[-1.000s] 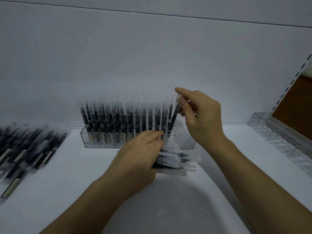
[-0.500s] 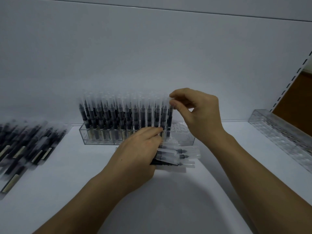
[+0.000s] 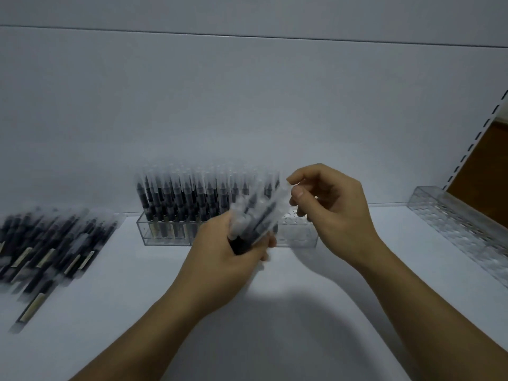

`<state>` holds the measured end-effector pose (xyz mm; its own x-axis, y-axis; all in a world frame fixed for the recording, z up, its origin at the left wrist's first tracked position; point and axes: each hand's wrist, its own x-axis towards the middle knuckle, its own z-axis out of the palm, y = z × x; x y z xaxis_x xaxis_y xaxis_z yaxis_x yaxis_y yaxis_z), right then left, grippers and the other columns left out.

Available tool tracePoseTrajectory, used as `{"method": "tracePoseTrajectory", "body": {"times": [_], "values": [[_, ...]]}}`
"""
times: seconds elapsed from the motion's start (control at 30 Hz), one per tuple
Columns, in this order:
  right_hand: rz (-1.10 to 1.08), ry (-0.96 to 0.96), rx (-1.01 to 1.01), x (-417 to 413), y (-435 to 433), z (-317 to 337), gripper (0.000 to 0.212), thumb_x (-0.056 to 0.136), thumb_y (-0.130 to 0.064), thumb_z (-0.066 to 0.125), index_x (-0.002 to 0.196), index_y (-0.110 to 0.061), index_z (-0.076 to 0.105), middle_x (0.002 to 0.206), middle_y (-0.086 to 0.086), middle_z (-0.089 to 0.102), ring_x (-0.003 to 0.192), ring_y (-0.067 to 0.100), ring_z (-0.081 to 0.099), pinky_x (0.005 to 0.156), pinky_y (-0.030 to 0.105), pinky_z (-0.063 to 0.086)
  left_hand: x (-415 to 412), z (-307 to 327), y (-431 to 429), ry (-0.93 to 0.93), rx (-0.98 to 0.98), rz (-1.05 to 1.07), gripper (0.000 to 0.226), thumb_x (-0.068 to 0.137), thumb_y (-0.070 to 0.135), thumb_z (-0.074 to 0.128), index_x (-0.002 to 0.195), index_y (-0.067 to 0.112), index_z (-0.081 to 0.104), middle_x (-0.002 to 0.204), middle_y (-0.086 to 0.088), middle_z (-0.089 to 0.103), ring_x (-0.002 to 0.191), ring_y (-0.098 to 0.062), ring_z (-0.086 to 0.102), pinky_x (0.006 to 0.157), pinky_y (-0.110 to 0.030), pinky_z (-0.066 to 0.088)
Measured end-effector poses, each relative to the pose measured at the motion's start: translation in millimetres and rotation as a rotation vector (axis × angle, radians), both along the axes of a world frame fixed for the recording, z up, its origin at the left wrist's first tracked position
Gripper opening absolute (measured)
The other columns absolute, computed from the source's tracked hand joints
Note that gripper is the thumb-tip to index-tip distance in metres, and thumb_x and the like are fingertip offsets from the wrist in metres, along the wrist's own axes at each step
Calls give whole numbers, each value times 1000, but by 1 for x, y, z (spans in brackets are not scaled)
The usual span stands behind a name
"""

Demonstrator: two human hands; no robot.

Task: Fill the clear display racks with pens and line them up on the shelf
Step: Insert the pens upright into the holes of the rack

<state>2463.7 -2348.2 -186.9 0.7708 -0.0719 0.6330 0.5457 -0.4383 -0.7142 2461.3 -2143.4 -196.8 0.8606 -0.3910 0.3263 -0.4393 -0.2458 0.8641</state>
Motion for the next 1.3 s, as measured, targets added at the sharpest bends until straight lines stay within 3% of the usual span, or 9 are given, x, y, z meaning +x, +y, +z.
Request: {"method": "tracePoseTrajectory", "body": {"times": [0.1,0.3,0.4,0.63,0.77,0.83,0.93,1.07,1.3], "values": [[132,71,122,-4,8,3,17,89,-7,60,103,-10,70,79,10,68,69,16,64,59,26,51,1,3,0,145,-160,-34,4,95,6,63,97,7,67,83,-6,75,72,-21,73,66,-31,62],[214,146,175,-7,19,-1,25,82,-28,78,103,-16,71,86,6,70,76,24,64,61,34,54,0,2,0,287,-237,-83,10,91,8,69,101,10,69,86,-7,78,70,-24,75,46,-16,49],[222,201,134,-7,23,-3,24,83,-17,82,103,-24,71,89,10,69,84,34,65,66,45,57,1,1,1,309,-282,-144,20,89,9,69,108,15,70,89,-10,77,73,-28,75,56,-24,57],[257,302,44,-5,18,-1,3,93,-9,72,95,-11,71,85,-1,71,79,19,64,69,29,55,6,-6,0,266,-324,-152,20,88,11,70,107,16,72,96,-12,76,81,-31,75,71,-34,61],[282,329,244,-6,15,5,9,103,-10,55,105,-8,64,90,9,75,67,18,56,58,26,45,11,-9,4,139,-288,-74,3,90,10,69,91,10,71,78,0,74,73,-17,72,68,-24,56],[260,312,346,-4,10,9,18,107,-12,46,112,-12,63,91,9,74,62,18,52,57,27,44,14,-12,7,36,-184,-30,11,93,10,68,83,11,69,67,0,68,63,-16,67,62,-26,55],[189,281,437,-2,2,12,29,111,-12,38,122,-17,64,89,7,69,67,17,51,60,28,45,17,-16,11,-190,70,25,13,92,20,67,79,23,67,75,8,70,68,-11,65,59,-29,53],[72,235,473,0,-6,16,32,107,-9,44,130,-22,64,84,3,63,74,14,53,62,25,47,17,-13,11,-397,299,43,32,78,12,51,69,41,40,69,20,53,59,-6,50,51,-27,38],[14,111,401,0,-12,18,41,103,-4,55,142,-16,56,87,0,70,79,11,65,73,22,54,17,-15,14,-566,408,71,40,69,10,55,100,36,59,83,19,65,74,-6,62,59,-34,55]]}}
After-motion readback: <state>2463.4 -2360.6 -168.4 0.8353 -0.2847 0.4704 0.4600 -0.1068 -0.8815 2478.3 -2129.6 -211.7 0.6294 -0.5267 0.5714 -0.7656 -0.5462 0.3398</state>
